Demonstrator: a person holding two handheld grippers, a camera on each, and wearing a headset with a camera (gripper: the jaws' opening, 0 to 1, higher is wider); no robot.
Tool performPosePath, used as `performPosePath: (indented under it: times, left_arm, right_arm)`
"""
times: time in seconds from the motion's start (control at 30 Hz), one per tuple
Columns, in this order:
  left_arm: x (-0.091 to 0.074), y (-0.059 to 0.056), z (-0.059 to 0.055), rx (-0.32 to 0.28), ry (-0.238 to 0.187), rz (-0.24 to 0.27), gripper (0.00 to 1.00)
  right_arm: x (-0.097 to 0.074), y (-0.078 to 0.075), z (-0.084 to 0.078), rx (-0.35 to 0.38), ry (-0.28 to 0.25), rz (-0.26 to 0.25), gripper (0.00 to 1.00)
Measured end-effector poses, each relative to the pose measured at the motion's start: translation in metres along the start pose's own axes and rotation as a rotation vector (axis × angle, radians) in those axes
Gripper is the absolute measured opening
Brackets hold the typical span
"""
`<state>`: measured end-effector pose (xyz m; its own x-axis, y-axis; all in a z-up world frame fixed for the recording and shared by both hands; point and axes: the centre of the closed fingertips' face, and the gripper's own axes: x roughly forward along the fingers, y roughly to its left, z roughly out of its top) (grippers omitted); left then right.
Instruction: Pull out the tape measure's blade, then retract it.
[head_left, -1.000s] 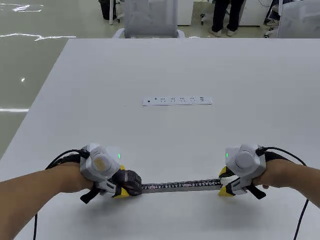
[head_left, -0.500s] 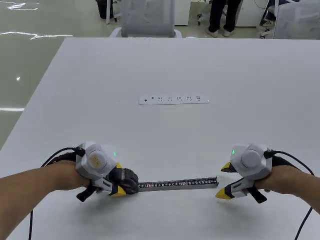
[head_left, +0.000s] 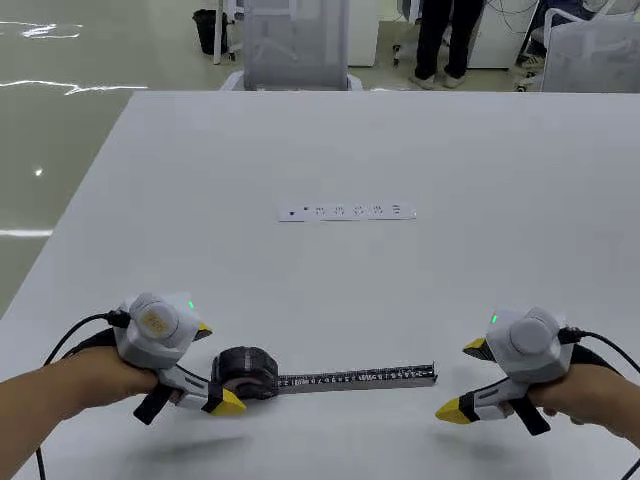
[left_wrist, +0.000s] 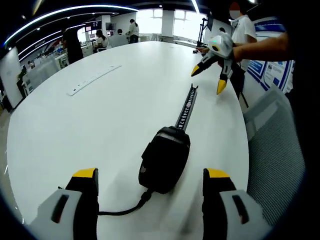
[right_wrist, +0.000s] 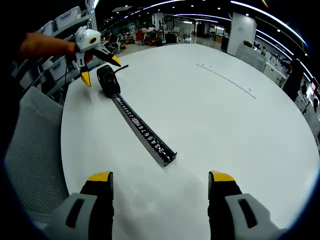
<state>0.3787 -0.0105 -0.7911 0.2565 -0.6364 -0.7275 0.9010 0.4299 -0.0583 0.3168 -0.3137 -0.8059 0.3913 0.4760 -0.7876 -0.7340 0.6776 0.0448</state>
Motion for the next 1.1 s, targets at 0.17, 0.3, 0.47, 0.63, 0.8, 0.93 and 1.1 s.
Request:
performPosePath:
  times: [0.17, 0.3, 0.47, 0.63, 0.8, 0.93, 1.1]
  left_arm:
    - [-0.017, -0.002, -0.006, -0.056, -0.061, 0.060, 0.95]
    - [-0.031, -0.001, -0.017, -0.133, -0.101, 0.107, 0.99]
    - [-0.056, 0.012, -0.029, -0.243, -0.169, 0.194, 0.99]
    - [-0.074, 0.006, -0.044, -0.295, -0.197, 0.228, 0.99]
    - [-0.089, -0.008, -0.050, -0.320, -0.227, 0.260, 0.99]
    - [-0.094, -0.016, -0.051, -0.324, -0.232, 0.264, 0.99]
    - [-0.104, -0.024, -0.050, -0.326, -0.254, 0.264, 0.99]
  right_arm:
    - [-0.007, 0.002, -0.008, 0.024, -0.037, -0.048, 0.96]
    - [-0.018, -0.001, -0.010, 0.059, -0.081, -0.102, 1.00]
    - [-0.033, 0.001, -0.010, 0.141, -0.156, -0.133, 1.00]
    - [-0.047, 0.006, -0.022, 0.181, -0.178, -0.157, 1.00]
    - [-0.063, 0.009, -0.032, 0.187, -0.197, -0.206, 1.00]
    - [-0.071, 0.013, -0.038, 0.185, -0.211, -0.224, 1.00]
    - [-0.084, 0.013, -0.040, 0.224, -0.260, -0.250, 1.00]
